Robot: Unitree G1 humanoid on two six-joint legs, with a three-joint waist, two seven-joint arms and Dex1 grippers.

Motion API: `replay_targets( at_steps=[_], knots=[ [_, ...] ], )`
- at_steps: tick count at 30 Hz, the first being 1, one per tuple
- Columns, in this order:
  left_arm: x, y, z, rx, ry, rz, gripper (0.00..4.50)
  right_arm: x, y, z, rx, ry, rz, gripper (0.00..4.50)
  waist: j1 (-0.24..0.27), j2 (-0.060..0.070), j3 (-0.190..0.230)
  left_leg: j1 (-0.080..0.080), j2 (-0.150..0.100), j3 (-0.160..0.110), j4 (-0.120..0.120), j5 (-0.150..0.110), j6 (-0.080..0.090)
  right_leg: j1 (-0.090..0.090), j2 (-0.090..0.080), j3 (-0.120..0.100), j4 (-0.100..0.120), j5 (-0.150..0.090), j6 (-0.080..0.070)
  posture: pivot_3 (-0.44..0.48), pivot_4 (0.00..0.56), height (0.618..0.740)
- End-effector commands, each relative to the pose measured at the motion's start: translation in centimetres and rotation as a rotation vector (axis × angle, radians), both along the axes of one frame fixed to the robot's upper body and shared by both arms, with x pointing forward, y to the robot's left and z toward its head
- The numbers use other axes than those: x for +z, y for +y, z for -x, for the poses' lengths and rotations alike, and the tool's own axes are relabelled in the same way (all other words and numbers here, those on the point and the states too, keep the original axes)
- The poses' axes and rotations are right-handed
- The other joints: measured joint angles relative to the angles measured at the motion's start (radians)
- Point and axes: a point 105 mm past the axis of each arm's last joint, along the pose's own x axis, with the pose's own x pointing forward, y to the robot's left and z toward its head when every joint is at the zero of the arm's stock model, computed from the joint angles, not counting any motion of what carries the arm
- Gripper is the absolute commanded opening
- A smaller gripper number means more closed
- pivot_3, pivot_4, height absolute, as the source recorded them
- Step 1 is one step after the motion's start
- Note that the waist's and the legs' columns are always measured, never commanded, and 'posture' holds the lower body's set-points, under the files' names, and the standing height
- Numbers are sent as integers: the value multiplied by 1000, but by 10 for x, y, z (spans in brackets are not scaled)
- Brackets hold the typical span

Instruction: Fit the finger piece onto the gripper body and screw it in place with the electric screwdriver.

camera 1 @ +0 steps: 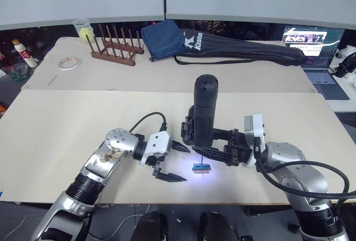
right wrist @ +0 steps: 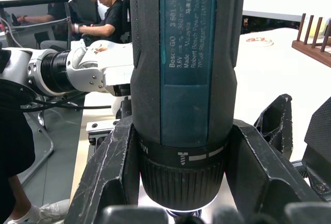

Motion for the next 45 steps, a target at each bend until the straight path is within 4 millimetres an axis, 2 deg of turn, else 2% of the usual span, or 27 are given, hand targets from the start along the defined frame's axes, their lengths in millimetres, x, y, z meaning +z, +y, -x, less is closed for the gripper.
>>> replay_targets(
  at_steps=[1,23,33,45],
  knots=[
    [4,-4,1,-20,-27,10,4500,17,3,5,27,-77,-34,1899,0,0,0,0,0,0,0,0,0,0,0,0,0,0,0,0,150,740],
    [3,-5,-1,-20,-31,-7,4500,15,5,2,20,-76,-33,1899,0,0,0,0,0,0,0,0,0,0,0,0,0,0,0,0,150,740],
    [3,-3,-1,-19,-29,-10,4500,21,3,4,25,-88,-36,1899,0,0,0,0,0,0,0,0,0,0,0,0,0,0,0,0,150,740],
    [2,-4,-2,-23,-30,-8,4500,16,1,3,18,-73,-27,1899,1,0,0,0,0,0,0,0,0,0,0,0,0,0,0,0,150,740]
  ],
)
